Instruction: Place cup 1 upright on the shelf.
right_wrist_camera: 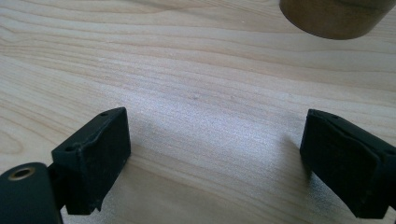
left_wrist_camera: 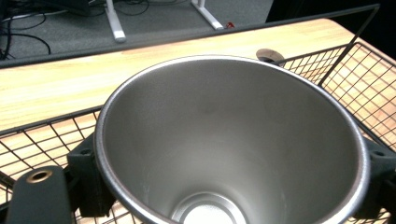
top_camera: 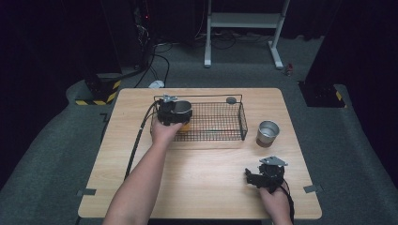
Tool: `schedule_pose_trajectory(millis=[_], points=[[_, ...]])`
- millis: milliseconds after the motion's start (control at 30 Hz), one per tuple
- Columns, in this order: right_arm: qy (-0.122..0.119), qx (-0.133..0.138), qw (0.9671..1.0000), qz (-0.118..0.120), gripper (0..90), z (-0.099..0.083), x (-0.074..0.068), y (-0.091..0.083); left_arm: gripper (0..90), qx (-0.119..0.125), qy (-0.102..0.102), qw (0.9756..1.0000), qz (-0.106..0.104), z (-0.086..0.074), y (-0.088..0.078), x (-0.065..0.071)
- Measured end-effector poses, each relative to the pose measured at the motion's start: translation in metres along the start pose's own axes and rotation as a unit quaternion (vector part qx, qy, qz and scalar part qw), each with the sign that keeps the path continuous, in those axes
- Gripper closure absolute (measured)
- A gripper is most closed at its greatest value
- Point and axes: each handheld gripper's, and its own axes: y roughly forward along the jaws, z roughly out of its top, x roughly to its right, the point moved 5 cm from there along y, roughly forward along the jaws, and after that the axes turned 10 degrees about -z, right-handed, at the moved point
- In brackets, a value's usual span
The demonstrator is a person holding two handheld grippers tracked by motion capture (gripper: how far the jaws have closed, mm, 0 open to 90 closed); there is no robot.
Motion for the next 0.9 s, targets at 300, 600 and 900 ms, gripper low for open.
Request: schedule_pose_trajectory(millis=[300, 600, 900], points=[[-0.001, 0.000, 1.0000, 0.001, 8.5, 0.000, 0.000, 0.000, 13.3, -0.021, 0.011, 0.9996, 0.018, -0.003, 0.000, -0.001], [-0.001, 0.000, 1.0000, 0.001, 8.5, 0.000, 0.000, 0.000, 13.3, -0.047, 0.021, 0.9980, 0.037, -0.010, 0.002, -0.004], [-0.001, 0.000, 1.0000, 0.001, 8.5, 0.000, 0.000, 0.000, 13.2, -0.041, 0.013, 0.9983, 0.038, -0.012, -0.002, -0.008]])
